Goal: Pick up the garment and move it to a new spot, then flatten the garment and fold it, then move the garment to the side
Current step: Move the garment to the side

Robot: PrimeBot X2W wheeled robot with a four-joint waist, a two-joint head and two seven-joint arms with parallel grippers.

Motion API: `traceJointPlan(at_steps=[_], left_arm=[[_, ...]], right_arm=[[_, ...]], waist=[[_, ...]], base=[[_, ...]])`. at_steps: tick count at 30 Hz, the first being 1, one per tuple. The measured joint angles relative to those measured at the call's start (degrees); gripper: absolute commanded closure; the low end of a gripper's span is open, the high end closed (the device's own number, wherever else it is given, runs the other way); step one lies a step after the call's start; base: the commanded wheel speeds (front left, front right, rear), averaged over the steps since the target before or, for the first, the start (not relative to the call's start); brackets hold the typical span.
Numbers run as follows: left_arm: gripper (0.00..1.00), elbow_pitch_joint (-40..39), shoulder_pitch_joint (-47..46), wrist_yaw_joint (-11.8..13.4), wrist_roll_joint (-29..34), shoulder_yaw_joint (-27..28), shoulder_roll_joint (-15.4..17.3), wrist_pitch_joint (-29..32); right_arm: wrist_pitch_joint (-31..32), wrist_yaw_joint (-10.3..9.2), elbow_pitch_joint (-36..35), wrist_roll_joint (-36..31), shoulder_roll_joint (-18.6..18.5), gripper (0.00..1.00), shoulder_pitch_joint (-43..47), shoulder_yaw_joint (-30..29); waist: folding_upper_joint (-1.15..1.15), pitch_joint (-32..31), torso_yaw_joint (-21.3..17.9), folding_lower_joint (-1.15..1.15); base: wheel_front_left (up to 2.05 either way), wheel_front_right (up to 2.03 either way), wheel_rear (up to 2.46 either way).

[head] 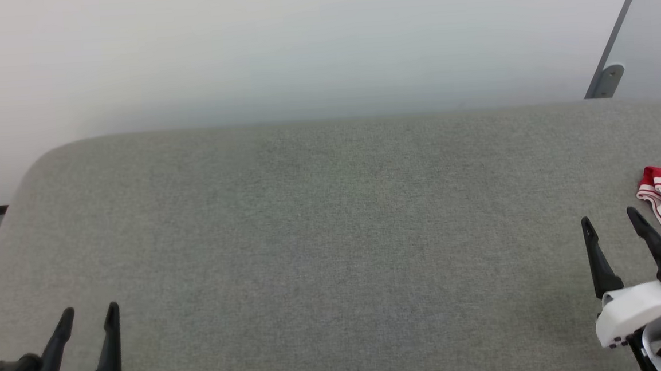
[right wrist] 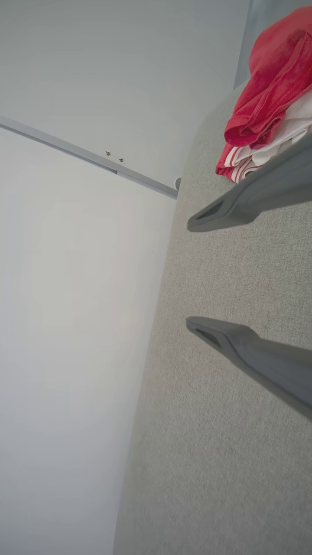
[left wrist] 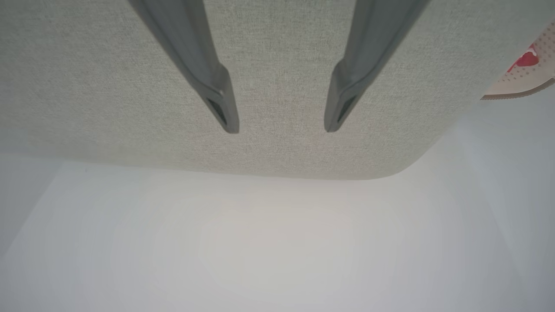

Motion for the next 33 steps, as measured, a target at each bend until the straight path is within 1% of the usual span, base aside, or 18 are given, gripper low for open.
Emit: traceJointPlan(at_steps=[10,17,33], left_arm=[[0.0,-0.33,2.56,0.0,0.13,1.77,-0.27,0.0],[0.0,-0.15,2.93,0.0,-0.43,2.41,-0.82,0.0],[0.0,-1.02,3.61,0.0,-1.49,1.82,-0.23,0.0]], right_arm=[[-0.73,0.0,-3.86,0.29,2.68,0.0,6.25,-0.9],[-0.8,0.0,-5.53,0.29,3.69,0.0,9.01,-1.03],[-0.81,0.0,-8.02,0.31,4.9,0.0,11.55,-0.89]], waist=[[0.0,-1.24,0.89,0.0],[0.0,-1.36,0.76,0.0],[0.0,-1.08,0.28,0.0]], base=[[0.0,0.0,0.0],[0.0,0.0,0.0],[0.0,0.0,0.0]])
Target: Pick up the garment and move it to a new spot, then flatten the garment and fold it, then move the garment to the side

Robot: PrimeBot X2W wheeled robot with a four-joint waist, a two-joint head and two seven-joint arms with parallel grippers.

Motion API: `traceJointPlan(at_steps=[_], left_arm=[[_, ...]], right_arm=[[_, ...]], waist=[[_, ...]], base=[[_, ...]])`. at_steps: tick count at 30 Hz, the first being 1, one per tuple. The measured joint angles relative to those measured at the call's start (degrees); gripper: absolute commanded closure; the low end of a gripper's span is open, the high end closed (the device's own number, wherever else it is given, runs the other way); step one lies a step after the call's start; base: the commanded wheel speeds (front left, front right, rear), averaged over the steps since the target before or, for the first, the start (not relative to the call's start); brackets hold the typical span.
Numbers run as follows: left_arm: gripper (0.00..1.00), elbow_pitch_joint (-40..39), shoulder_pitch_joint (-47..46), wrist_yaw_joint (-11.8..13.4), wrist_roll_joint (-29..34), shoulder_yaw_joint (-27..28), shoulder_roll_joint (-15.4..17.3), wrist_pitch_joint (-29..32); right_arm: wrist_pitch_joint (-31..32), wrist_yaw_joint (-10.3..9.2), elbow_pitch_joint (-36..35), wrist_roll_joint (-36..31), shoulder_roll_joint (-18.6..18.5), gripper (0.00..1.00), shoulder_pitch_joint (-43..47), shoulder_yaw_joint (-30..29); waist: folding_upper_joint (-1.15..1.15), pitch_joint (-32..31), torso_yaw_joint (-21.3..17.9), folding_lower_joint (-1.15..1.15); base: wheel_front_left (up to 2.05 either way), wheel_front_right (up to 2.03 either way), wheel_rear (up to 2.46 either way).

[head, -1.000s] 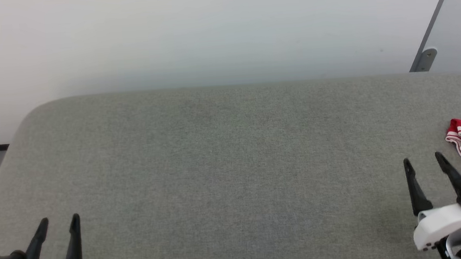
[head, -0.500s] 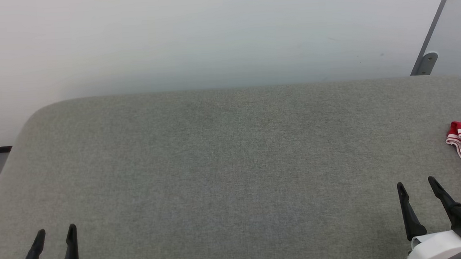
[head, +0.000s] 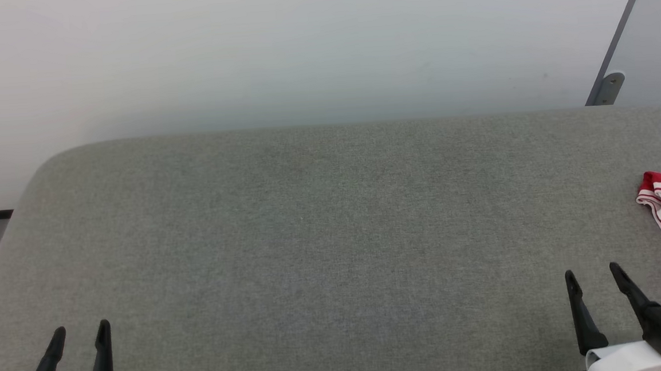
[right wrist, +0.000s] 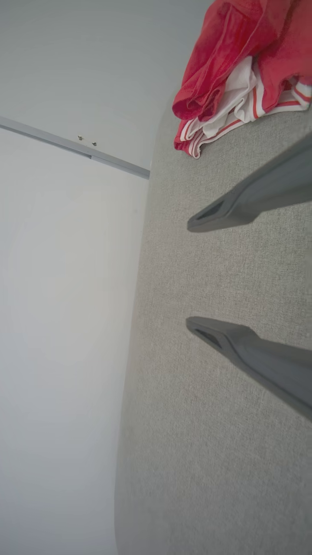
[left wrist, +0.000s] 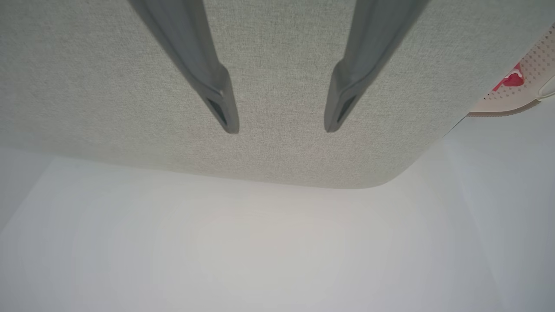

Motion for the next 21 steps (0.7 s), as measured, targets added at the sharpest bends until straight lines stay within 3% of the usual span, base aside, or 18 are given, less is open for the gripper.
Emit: traceJointPlan(at_steps=[10,11,17,21], left_arm=[[0.0,-1.51,0.2,0.0,0.03,0.75,-0.33,0.0],[1.0,-1.76,0.2,0.0,0.13,1.01,-0.44,0.0],[1.0,0.32,1.18,-0.01,-0.25,0.23,-3.53,0.46],[1.0,0.4,0.98,-0.01,-3.63,0.34,-4.35,1.6]], right_arm=[[0.0,0.0,-0.26,0.0,0.25,0.0,0.36,0.12],[0.0,0.0,-0.27,0.0,0.27,1.0,0.38,0.14],[0.77,0.01,2.42,0.43,1.12,1.0,1.69,0.36],[2.11,0.01,2.56,5.11,1.26,1.0,1.57,-0.03]], waist=[[0.0,0.12,-0.23,0.0],[0.0,0.12,-0.24,0.0],[0.0,0.12,-0.26,0.0],[0.0,0.15,-0.27,0.0]], base=[[0.0,0.0,0.0],[0.0,0.0,0.0],[0.0,0.0,0.0],[0.0,0.0,0.0]])
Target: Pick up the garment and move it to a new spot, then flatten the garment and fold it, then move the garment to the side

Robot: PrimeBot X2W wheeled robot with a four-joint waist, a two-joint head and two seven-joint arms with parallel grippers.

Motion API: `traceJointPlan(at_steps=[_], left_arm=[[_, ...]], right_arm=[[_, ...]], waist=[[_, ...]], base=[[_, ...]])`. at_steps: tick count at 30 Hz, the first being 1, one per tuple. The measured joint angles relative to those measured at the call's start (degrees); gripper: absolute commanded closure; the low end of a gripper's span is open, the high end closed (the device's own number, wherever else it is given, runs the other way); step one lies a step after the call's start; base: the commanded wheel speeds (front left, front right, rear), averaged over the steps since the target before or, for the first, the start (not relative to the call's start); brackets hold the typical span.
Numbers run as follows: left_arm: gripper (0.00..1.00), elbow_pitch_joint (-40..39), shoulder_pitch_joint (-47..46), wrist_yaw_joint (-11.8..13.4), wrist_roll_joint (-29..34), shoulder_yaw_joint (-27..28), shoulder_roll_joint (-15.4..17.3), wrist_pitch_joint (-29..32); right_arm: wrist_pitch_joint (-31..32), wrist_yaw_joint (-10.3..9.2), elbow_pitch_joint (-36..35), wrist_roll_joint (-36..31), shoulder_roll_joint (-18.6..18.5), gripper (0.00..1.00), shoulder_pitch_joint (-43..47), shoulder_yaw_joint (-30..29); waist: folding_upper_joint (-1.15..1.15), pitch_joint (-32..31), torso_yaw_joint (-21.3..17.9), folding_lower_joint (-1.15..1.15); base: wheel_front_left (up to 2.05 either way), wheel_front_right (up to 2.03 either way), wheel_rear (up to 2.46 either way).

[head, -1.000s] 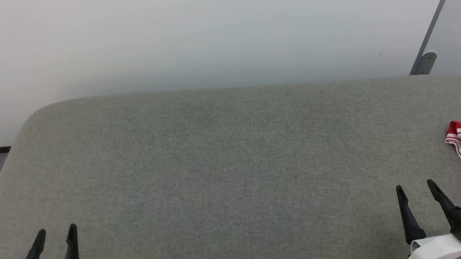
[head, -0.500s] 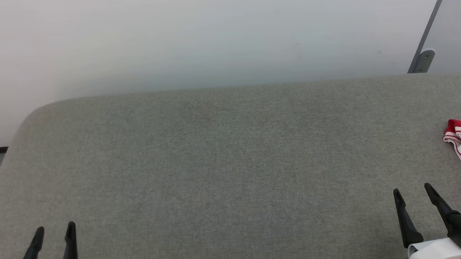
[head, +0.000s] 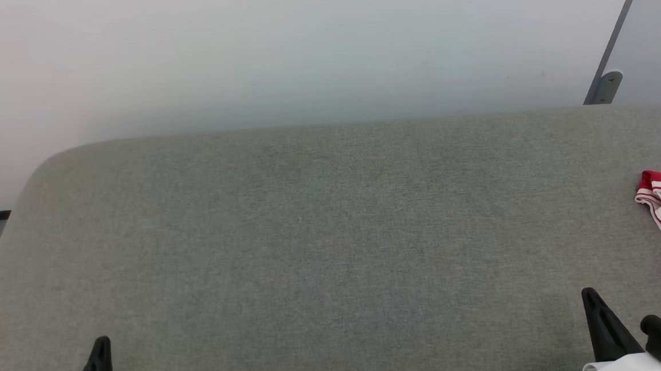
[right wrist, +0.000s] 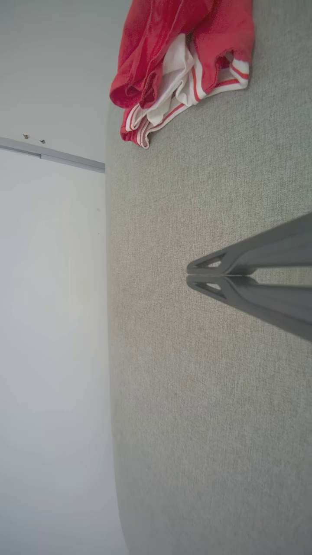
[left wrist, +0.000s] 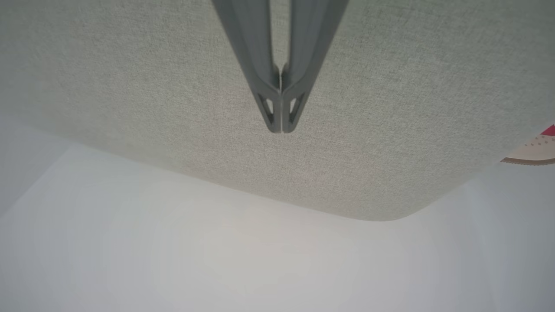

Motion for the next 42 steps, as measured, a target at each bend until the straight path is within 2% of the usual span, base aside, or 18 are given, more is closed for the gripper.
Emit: traceJointPlan(at_steps=[21,42], left_arm=[[1.0,-0.03,-2.63,0.0,-15.93,0.75,-4.33,5.41],[1.0,-0.07,-4.97,0.01,-28.61,1.42,-7.82,9.58]], right_arm=[[4.92,-0.01,-1.34,22.7,1.01,1.0,-0.99,-1.04],[9.14,-0.01,-2.2,40.49,1.9,1.0,-2.37,-1.93]], waist=[[0.0,0.15,-0.04,0.0],[0.0,0.3,-0.08,0.0]], base=[[0.0,0.0,0.0],[0.0,0.0,0.0]])
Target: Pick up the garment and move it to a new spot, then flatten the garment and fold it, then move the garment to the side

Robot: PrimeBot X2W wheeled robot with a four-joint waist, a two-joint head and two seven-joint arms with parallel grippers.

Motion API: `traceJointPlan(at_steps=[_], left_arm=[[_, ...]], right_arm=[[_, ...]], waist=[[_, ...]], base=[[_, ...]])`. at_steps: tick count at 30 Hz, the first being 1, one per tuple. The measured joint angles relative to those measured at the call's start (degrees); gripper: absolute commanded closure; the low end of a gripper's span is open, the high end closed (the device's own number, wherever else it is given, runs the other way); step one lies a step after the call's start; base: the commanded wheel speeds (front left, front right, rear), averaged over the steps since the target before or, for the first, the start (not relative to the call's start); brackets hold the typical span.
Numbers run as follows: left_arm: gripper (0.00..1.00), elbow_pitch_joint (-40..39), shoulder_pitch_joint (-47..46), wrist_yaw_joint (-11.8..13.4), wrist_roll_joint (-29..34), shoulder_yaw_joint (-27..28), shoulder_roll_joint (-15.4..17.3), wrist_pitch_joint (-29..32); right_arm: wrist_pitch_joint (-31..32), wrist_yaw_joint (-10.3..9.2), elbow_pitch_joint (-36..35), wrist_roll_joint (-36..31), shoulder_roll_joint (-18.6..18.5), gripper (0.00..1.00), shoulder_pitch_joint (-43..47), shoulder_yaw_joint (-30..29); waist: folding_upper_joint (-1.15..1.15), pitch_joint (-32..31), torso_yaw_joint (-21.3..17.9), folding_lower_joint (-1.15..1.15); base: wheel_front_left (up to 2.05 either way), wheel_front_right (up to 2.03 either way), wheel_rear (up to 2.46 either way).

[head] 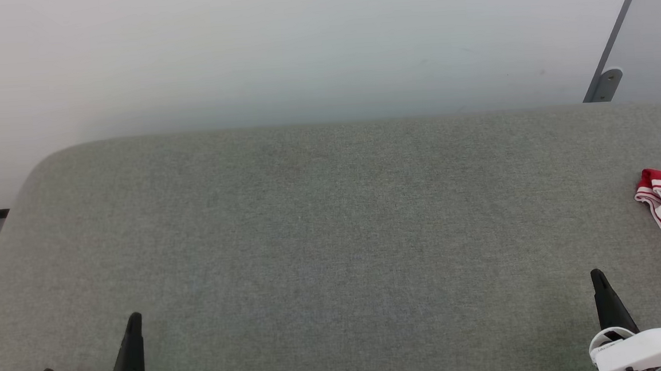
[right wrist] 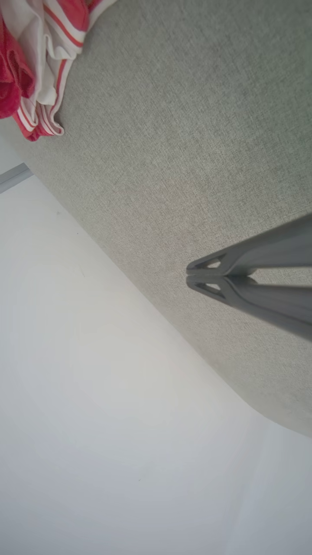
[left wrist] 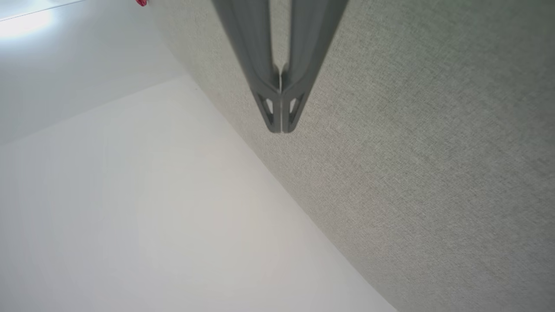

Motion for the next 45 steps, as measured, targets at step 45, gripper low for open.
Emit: traceJointPlan(at_steps=[45], left_arm=[[1.0,-0.07,-3.79,0.0,-19.96,1.09,-5.42,6.97]], right_arm=[[6.7,-0.01,-1.27,27.92,1.43,1.0,-1.94,-1.58]], waist=[[0.0,0.31,-0.09,0.0]], base=[[0.0,0.0,0.0]])
